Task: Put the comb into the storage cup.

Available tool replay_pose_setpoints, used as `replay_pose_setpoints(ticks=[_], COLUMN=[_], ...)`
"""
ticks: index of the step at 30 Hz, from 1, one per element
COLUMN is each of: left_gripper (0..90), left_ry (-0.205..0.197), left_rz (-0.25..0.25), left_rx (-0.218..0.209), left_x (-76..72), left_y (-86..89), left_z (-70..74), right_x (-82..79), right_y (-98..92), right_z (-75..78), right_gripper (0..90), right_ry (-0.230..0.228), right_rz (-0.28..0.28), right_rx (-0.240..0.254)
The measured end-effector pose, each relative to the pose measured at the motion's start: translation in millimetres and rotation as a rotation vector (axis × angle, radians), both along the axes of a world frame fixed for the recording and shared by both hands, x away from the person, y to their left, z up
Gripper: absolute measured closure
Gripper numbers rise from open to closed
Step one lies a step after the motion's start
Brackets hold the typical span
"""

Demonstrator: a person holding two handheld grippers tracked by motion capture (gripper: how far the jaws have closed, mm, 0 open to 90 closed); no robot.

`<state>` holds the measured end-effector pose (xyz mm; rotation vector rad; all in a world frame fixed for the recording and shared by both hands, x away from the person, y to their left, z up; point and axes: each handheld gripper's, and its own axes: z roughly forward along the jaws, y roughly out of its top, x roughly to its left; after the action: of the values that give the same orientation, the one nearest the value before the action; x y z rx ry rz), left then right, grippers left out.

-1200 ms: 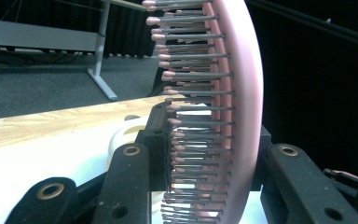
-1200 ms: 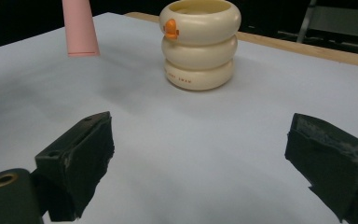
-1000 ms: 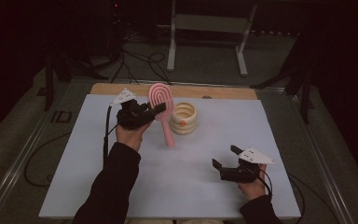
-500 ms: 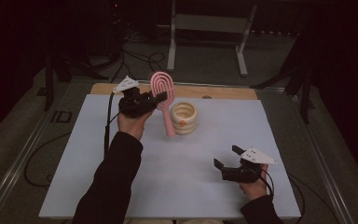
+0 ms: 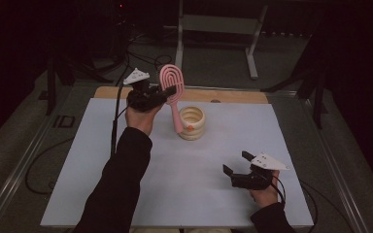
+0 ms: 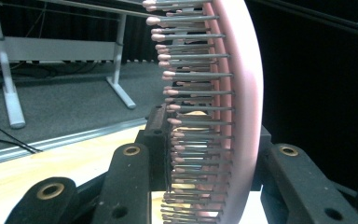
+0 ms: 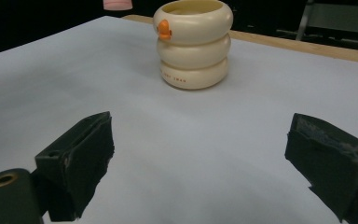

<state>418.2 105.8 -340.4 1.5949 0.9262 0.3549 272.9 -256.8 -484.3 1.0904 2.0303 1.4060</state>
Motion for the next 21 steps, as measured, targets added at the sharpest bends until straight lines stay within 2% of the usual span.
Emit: replay_pose_setpoints(ticks=[13, 14, 21], left_gripper=[65.3, 65.3, 65.3], left_ry=[-0.016, -0.023, -0.036], left_rz=[0.020, 0.018, 0.042], left_rx=[0.002, 0.000, -0.004], left_x=[14.6, 17.6, 25.5], left_y=[-10.1, -15.6, -26.0], left_z=[6.8, 7.0, -0.5], right_x=[0.4, 0.1, -1.2], right_y=[-0.2, 0.4, -0.9], right_z=[0.0, 0.1, 1.9], right_gripper=[7.8, 7.8, 7.8], right_ry=[0.001, 0.004, -0.002], right_rz=[0.003, 0.002, 0.000], right_rx=[0.006, 0.006, 0.022])
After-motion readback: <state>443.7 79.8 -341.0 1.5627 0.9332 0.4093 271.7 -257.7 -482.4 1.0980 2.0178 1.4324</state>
